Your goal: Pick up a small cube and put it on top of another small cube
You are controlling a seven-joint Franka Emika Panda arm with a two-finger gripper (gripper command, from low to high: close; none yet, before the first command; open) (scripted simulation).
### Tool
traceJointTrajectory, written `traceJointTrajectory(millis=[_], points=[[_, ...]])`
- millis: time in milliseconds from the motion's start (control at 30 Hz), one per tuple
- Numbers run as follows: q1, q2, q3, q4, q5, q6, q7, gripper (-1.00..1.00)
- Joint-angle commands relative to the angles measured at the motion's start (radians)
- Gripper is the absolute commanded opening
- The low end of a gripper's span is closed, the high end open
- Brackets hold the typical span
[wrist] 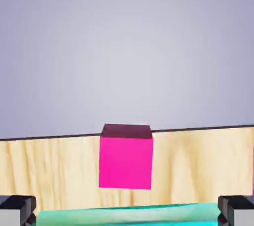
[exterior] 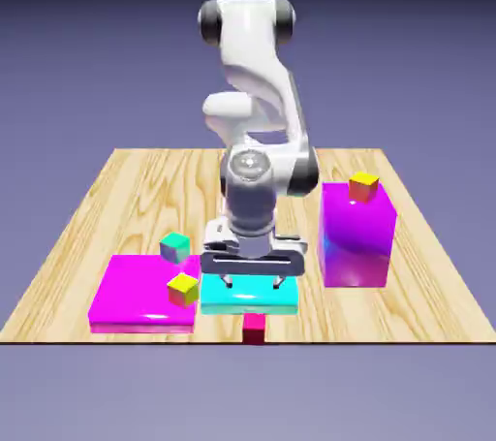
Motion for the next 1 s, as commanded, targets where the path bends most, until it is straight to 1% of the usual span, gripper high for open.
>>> traceJointTrajectory(millis=[0,100,167,267,300,333,367,467,500,967], points=[[-0.002,0.036,0.002,0.031,0.000,-0.033,0.005,0.00],[-0.008,0.145,0.009,0.124,0.001,-0.131,0.018,0.00],[-0.010,0.170,0.010,0.145,0.001,-0.153,0.021,0.00],[-0.006,0.239,0.008,0.085,-0.002,-0.023,0.022,0.00],[-0.006,0.249,0.007,0.077,-0.002,-0.005,0.022,0.00],[-0.006,0.249,0.007,0.077,-0.002,-0.005,0.022,-1.00],[-0.006,0.249,0.007,0.077,-0.002,-0.005,0.022,-1.00],[-0.009,0.179,0.010,0.137,0.001,-0.135,0.021,-1.00],[-0.005,0.148,-0.007,0.125,-0.008,-0.152,0.007,-1.00],[0.104,-0.359,-0.409,-0.369,-0.217,-0.133,-0.327,-1.00]])
